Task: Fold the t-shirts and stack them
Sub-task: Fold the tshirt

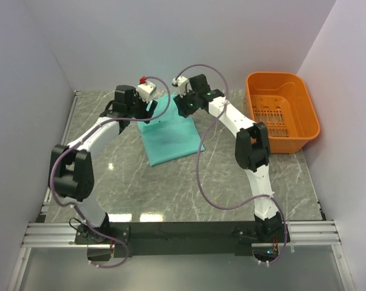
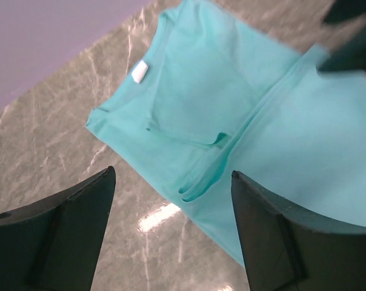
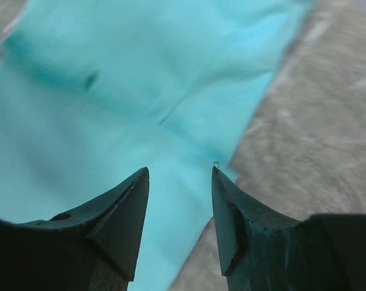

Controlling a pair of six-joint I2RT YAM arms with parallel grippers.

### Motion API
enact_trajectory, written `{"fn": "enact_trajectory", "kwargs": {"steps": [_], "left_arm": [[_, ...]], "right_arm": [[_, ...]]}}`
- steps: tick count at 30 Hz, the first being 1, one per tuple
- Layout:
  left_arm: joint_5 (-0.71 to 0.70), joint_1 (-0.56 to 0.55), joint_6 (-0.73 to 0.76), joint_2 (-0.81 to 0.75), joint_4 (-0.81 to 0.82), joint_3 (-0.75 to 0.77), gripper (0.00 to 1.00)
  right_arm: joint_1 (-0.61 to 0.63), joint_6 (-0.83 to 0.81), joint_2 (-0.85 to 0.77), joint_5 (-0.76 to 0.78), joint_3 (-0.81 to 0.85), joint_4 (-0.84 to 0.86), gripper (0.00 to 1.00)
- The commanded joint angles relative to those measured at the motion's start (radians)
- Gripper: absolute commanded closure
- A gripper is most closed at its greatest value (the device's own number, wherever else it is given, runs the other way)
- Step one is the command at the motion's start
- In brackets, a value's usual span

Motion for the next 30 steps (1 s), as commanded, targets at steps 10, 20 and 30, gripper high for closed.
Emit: {"fn": "enact_trajectory", "kwargs": {"steps": [10, 20, 30], "left_arm": [[0.111, -0.208, 0.143, -0.353, -0.089, -0.403, 0.2], [0.125, -0.228, 0.164, -0.339, -0.046, -0.505, 0.21], [0.099, -0.234, 0.161, -0.209, -0.038, -0.5, 0.21]], "right_arm": [[-0.059, -1.072, -0.467, -0.395, -0.682, -0.219, 0.44], [-0.049, -1.103, -0.476, -0.381, -0.768, -0.133, 0.43], [-0.003, -1.06, -0.381, -0.28, -0.684, -0.129, 0.43]]}}
